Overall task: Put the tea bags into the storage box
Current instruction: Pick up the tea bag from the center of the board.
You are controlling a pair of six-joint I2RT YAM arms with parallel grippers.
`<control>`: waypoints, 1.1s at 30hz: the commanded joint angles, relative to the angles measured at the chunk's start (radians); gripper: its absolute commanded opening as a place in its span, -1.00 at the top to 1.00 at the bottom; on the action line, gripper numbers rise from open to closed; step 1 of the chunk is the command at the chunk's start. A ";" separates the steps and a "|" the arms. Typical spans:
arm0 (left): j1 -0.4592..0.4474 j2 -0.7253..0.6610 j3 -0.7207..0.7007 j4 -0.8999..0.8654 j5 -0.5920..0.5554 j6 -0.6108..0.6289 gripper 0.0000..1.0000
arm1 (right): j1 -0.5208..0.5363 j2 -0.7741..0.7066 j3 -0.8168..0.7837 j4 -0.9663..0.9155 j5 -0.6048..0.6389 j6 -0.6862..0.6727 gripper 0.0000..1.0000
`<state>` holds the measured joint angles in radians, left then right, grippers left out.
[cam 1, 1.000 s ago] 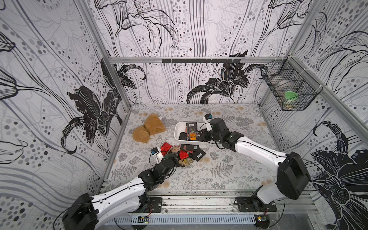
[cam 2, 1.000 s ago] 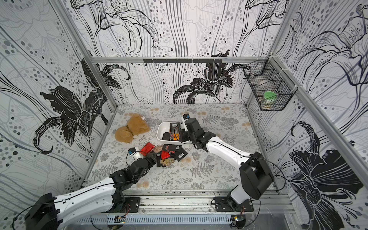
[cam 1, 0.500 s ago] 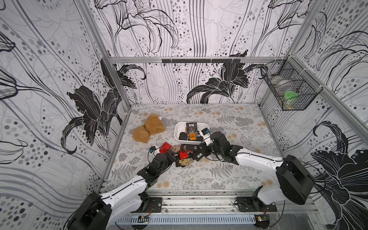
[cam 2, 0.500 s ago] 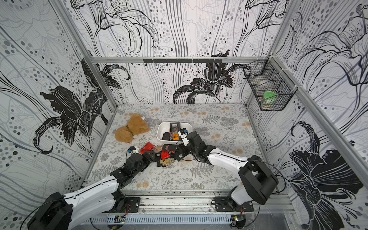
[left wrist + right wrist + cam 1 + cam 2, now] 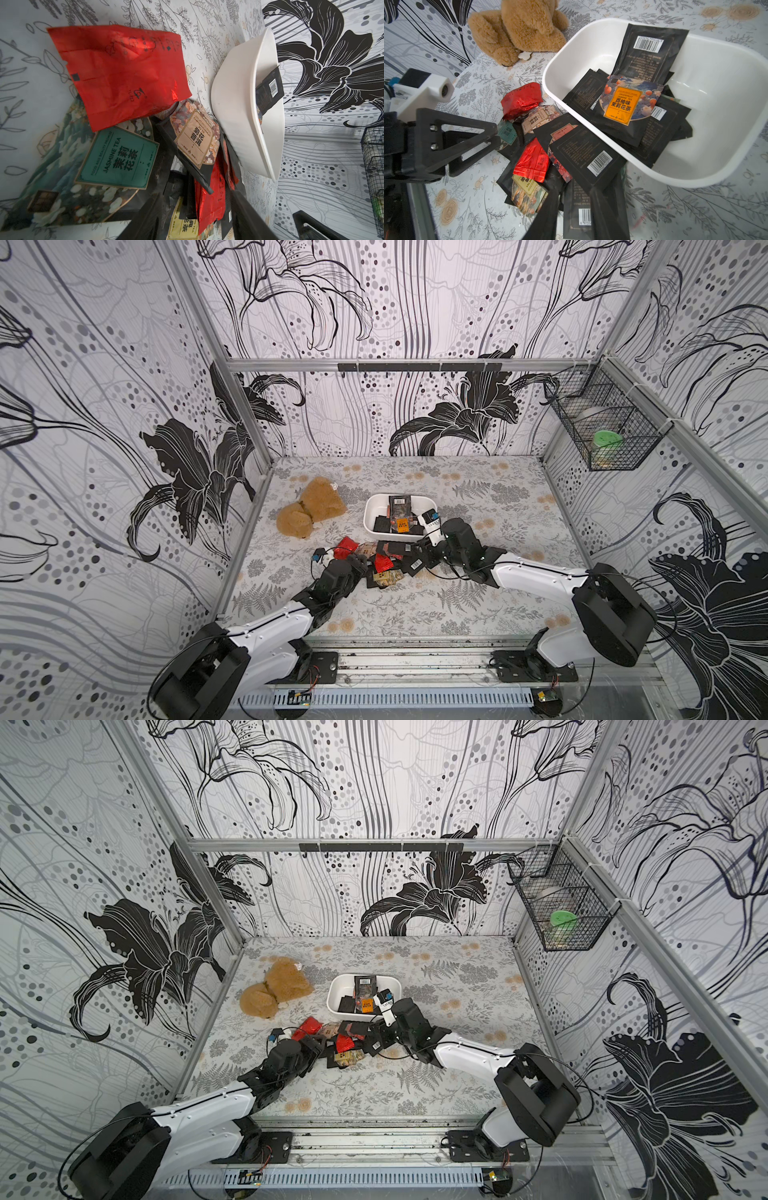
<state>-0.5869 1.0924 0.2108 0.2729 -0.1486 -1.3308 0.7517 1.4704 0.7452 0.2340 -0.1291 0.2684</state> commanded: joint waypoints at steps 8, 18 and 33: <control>0.022 0.147 0.064 0.135 0.014 -0.010 0.03 | 0.003 -0.004 -0.006 0.022 0.008 0.017 0.37; 0.041 0.270 0.109 0.200 0.030 -0.016 0.16 | 0.003 -0.003 -0.009 0.028 0.000 0.017 0.38; 0.069 0.356 0.115 0.274 0.075 -0.053 0.58 | 0.003 -0.013 -0.013 0.028 0.004 0.021 0.38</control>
<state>-0.5251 1.4555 0.3119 0.5156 -0.0853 -1.3792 0.7517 1.4704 0.7448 0.2489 -0.1238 0.2718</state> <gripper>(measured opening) 0.214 0.312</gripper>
